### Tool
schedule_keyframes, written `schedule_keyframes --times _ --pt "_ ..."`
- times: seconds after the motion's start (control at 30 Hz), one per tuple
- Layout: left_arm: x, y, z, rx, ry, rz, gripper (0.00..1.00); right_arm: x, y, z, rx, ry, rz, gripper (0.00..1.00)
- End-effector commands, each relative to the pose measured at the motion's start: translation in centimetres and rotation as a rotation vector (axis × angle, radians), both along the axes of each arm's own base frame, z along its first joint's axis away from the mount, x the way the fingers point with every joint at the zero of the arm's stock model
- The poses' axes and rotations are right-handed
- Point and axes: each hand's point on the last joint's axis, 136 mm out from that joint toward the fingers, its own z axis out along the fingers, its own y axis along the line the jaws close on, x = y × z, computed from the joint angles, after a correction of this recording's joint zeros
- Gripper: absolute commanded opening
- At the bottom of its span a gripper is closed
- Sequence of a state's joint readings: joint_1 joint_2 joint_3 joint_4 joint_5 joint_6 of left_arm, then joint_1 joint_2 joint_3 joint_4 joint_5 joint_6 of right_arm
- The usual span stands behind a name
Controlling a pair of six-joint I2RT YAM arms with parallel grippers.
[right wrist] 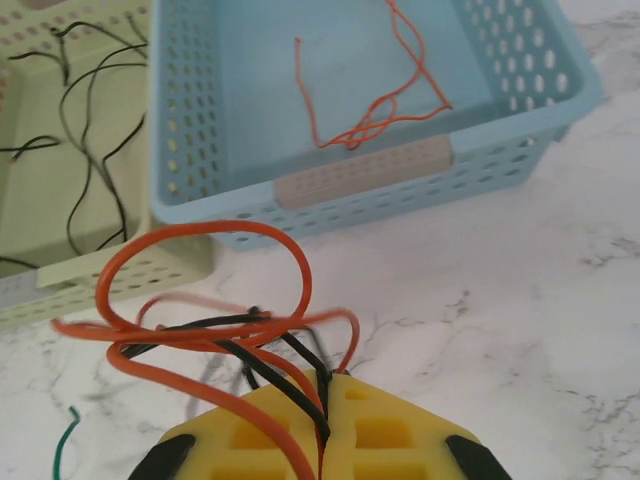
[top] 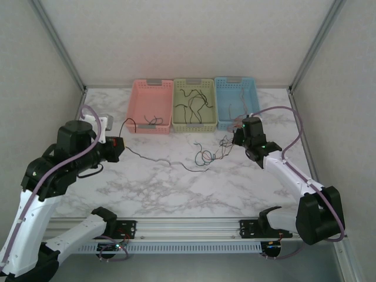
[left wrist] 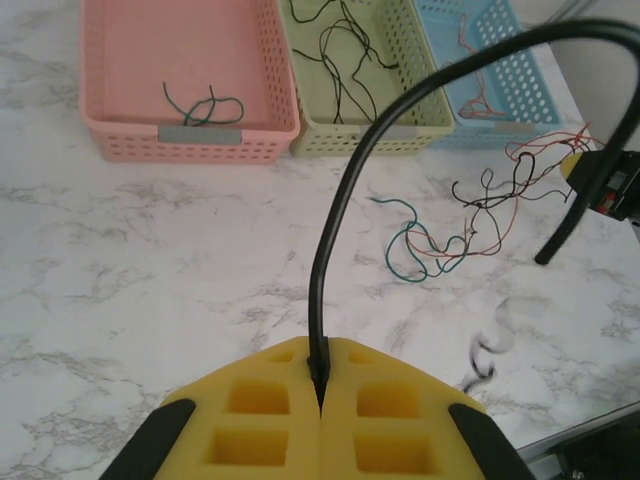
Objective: Untangle the cables
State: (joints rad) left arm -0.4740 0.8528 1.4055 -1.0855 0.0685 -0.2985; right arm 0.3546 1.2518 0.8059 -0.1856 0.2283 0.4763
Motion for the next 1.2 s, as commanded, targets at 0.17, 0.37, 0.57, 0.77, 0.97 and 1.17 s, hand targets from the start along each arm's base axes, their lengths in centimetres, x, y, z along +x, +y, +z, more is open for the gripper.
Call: schedule_keyframes --times 0.17,0.37,0.57,0.77,0.97,1.17 --pt "4.3 -0.6 3.2 -0.025 -0.068 0.093 0.00 -0.4 0.4 -1.2 0.054 0.017 0.021 0.00" --pt "12.3 0.2 5.9 0.079 -0.175 0.306 0.00 -1.3 0.5 -2.1 0.058 0.038 0.039 0.00" --pt "20.0 -2.1 4.3 0.260 -0.154 0.311 0.00 -1.8 0.8 -1.2 0.060 0.032 0.074 0.00" --pt "26.1 -4.2 3.1 0.390 -0.123 0.294 0.00 -2.1 0.8 -1.0 0.057 0.028 0.086 0.00" --pt "30.0 -6.7 -0.3 0.474 -0.066 0.222 0.00 -2.3 0.8 -0.9 0.053 0.028 0.101 0.00" --pt "32.7 -9.3 -6.0 0.528 -0.003 0.174 0.00 -2.2 1.1 -1.0 0.061 0.031 0.112 0.00"
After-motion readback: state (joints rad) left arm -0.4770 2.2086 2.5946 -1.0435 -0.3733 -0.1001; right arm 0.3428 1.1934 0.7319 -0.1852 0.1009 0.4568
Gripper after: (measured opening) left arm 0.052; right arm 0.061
